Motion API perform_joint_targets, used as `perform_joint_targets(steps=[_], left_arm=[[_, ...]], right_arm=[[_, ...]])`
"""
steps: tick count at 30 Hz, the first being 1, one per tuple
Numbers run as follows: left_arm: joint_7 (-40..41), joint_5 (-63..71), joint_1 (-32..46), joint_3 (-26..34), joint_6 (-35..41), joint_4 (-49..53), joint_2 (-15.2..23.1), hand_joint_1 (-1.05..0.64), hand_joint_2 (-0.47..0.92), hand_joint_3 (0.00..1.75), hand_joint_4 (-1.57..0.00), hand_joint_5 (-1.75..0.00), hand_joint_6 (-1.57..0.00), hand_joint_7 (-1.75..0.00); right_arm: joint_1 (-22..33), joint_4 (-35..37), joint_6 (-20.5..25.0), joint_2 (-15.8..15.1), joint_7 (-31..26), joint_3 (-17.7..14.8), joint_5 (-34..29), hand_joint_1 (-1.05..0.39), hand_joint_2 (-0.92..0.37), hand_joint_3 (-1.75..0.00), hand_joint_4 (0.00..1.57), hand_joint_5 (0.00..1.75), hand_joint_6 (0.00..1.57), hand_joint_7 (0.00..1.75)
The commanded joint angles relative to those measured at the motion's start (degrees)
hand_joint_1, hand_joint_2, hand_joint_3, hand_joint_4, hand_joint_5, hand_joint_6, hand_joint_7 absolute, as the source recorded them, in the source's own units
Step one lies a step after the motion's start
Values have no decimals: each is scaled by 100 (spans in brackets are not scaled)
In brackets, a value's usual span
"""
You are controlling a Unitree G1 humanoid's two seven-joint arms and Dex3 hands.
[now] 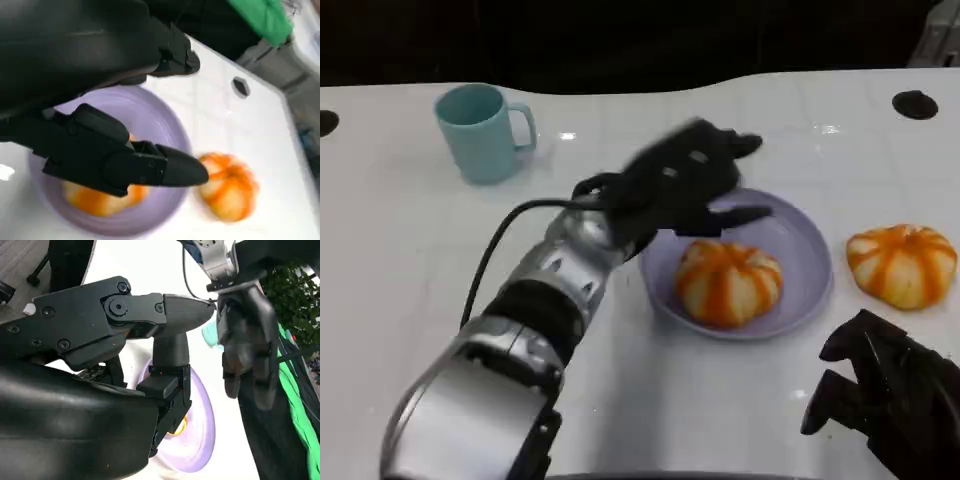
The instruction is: Grasp the bread from the table and place it into the plate.
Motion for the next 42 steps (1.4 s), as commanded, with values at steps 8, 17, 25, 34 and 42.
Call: perform_joint_targets(steps=[8, 17, 25, 34, 42], left_arm=[[-1082, -2129, 1387, 1358, 1390, -2239, 224, -55, 92, 38, -77, -127, -85, -64], [-1341, -3395, 2876, 1672, 3356, -4579, 375, -58, 92, 42, -70, -172, -63, -138], [-835, -4205, 4014, 1901, 4396, -6231, 222, -57, 92, 41, -67, -175, -54, -150], [-18, -4711, 5014, 1968, 5062, -7545, 12, -55, 92, 46, -75, -175, -57, -154], [127, -4725, 5598, 1873, 4976, -7927, 3, -54, 92, 52, -74, -175, -52, -160]], right_arm=[[-41, -75, 81, -22, -107, -8, 56, -42, -92, -39, 67, 175, 55, 158], [-63, -69, 88, -49, -75, -5, 56, -44, -92, -39, 68, 175, 55, 159], [-61, -159, 181, -20, -209, 30, 8, -44, -92, -40, 68, 175, 55, 159], [-70, -193, 182, -15, -265, 70, 8, -44, -92, -42, 66, 175, 54, 158], [-73, -251, 229, -39, -317, 82, 1, -44, -92, -42, 66, 175, 53, 158]])
